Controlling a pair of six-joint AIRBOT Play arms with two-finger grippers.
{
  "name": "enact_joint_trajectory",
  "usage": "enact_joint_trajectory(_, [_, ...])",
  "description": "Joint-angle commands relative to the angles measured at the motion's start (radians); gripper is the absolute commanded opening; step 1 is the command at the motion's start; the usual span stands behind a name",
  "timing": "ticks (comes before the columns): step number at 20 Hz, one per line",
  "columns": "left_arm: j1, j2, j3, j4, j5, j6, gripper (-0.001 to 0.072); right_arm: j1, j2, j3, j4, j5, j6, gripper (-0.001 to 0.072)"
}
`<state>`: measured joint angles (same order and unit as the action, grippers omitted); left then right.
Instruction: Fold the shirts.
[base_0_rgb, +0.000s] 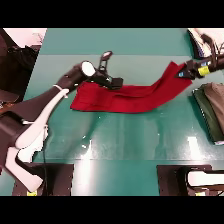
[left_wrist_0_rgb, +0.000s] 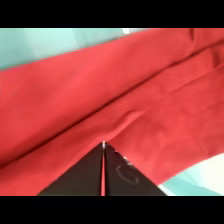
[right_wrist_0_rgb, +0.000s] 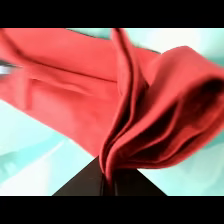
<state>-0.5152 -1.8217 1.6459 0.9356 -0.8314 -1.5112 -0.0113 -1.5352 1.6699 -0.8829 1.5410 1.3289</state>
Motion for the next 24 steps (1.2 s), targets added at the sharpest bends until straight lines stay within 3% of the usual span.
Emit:
enact_joint_trajectory(1, [-0.068, -0.128, 0.109, -0.023, -0.019, 0.001, 0.0024, 0.120, 0.016, 0.140, 0.001, 0.003, 0.044, 0.0012])
enact_joint_trajectory(13, [-0.081, -0.177, 0.122, -0.019, -0.036, 0.002, 0.0025, 0.356, 0.016, 0.238, 0.000, -0.139, 0.077, 0.0013])
enact_joint_trajectory(16, [-0.072, -0.172, 0.146, -0.007, -0.108, 0.034, 0.0024, 0.382, 0.016, 0.237, -0.001, -0.180, 0.077, 0.0013])
enact_joint_trajectory(20, [-0.021, -0.105, 0.197, 0.098, -0.207, 0.023, 0.0023, 0.398, 0.016, 0.237, -0.002, -0.203, 0.076, 0.0013])
enact_joint_trajectory(24, [0.082, 0.050, 0.197, 0.311, -0.283, 0.023, 0.0023, 0.425, 0.006, 0.237, 0.000, -0.238, 0.076, 0.0013])
